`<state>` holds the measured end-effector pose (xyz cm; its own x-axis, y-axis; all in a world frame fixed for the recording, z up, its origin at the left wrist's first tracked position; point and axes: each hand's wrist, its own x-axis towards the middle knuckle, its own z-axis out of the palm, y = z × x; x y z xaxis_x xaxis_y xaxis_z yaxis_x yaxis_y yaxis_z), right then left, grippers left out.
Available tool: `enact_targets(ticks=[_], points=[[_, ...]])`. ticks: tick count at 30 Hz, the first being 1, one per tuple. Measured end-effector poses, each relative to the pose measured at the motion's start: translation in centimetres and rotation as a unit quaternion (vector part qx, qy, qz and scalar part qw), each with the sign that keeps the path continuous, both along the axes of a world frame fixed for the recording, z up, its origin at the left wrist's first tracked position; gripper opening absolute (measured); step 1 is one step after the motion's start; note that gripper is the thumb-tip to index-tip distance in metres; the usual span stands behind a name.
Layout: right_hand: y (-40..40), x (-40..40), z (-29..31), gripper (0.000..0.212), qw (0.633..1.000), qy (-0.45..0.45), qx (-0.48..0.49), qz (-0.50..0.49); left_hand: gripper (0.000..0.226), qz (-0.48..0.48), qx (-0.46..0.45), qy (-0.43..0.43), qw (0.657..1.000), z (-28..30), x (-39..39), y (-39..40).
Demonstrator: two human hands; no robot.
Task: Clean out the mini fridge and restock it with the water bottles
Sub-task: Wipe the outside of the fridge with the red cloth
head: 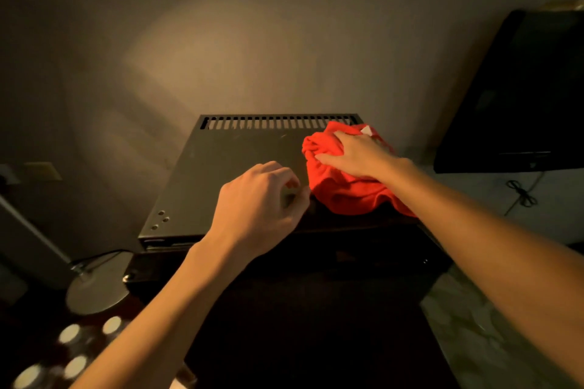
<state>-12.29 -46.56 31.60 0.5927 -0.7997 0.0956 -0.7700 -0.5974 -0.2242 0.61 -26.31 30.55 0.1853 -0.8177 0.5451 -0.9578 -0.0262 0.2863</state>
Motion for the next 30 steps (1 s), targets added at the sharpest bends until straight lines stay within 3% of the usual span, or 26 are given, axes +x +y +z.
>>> enact_targets(ticks=[4,8,11,18,21,26,28,30], points=[[1.3,-0.2,-0.2,0.063,0.998,-0.003,-0.011,0.055,0.032,0.006,-0.002,-0.003,1.0,0.2,-1.3,-0.8],[1.9,-4.2,-0.7,0.079,0.992,-0.028,0.008,0.124,0.031,-0.008,-0.007,-0.007,1.0,0.5,-2.7,-1.9],[0.0,-5.2,-0.3,0.071,0.993,-0.041,0.014,0.112,0.033,-0.006,-0.007,-0.012,1.0,0.5,-2.9,-2.3],[-3.2,0.8,-0.4,0.062,0.995,-0.031,0.029,0.09,0.034,0.031,-0.006,-0.016,0.999,0.2,-1.9,-1.5],[-0.7,4.0,-0.5,0.058,0.986,-0.03,0.027,0.16,0.033,0.038,-0.002,-0.021,0.999,0.0,-2.0,-1.6],[1.9,4.8,-0.4,0.077,0.957,-0.037,0.071,0.28,0.032,0.047,-0.028,-0.011,0.998,0.0,-2.0,-1.7],[0.9,5.4,-0.4,0.082,0.961,-0.053,0.059,0.266,0.031,0.056,-0.034,-0.007,0.998,0.2,-1.6,-1.4],[0.4,7.0,-0.5,0.072,0.971,-0.043,0.038,0.233,0.03,0.067,-0.034,-0.006,0.997,0.3,-1.0,-0.9]])
